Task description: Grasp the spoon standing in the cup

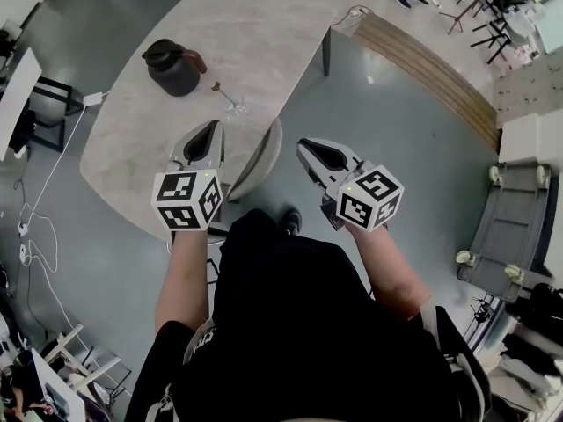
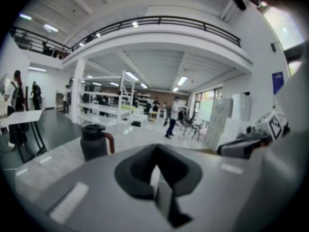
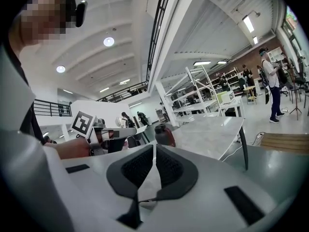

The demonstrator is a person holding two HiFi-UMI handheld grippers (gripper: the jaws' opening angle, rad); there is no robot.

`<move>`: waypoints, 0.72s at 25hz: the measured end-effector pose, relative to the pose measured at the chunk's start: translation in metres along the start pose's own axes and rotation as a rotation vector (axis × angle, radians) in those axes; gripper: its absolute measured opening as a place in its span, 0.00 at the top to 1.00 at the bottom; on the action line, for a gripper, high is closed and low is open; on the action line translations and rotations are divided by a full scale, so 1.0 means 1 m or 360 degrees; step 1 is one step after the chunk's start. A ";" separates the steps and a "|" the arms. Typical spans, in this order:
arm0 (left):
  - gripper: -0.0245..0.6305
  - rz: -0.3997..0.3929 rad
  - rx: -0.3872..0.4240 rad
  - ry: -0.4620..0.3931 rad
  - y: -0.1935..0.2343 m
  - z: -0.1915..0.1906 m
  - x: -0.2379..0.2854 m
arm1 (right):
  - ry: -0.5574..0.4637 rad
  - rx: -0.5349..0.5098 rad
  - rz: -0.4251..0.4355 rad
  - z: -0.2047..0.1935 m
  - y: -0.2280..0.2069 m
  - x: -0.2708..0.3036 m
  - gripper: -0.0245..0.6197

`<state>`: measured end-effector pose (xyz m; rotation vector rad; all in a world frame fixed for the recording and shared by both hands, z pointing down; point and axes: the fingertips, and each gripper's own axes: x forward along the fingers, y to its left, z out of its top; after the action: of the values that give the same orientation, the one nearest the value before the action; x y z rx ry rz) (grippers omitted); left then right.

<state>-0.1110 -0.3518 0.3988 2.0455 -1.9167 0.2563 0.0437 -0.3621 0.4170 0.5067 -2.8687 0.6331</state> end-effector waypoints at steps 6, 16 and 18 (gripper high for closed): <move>0.95 0.0018 -0.0057 0.0017 0.024 -0.005 0.021 | 0.0032 -0.0020 0.0014 0.008 -0.008 0.027 0.94; 0.93 0.0002 -0.0091 0.0074 0.070 -0.011 0.066 | 0.0079 -0.0006 -0.0008 0.023 -0.028 0.077 0.94; 0.91 -0.0021 -0.0085 0.0095 0.074 -0.014 0.078 | 0.0105 0.0003 -0.0008 0.021 -0.032 0.087 0.94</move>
<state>-0.1769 -0.4232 0.4472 1.9931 -1.8541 0.2573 -0.0274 -0.4237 0.4300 0.4837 -2.8048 0.6395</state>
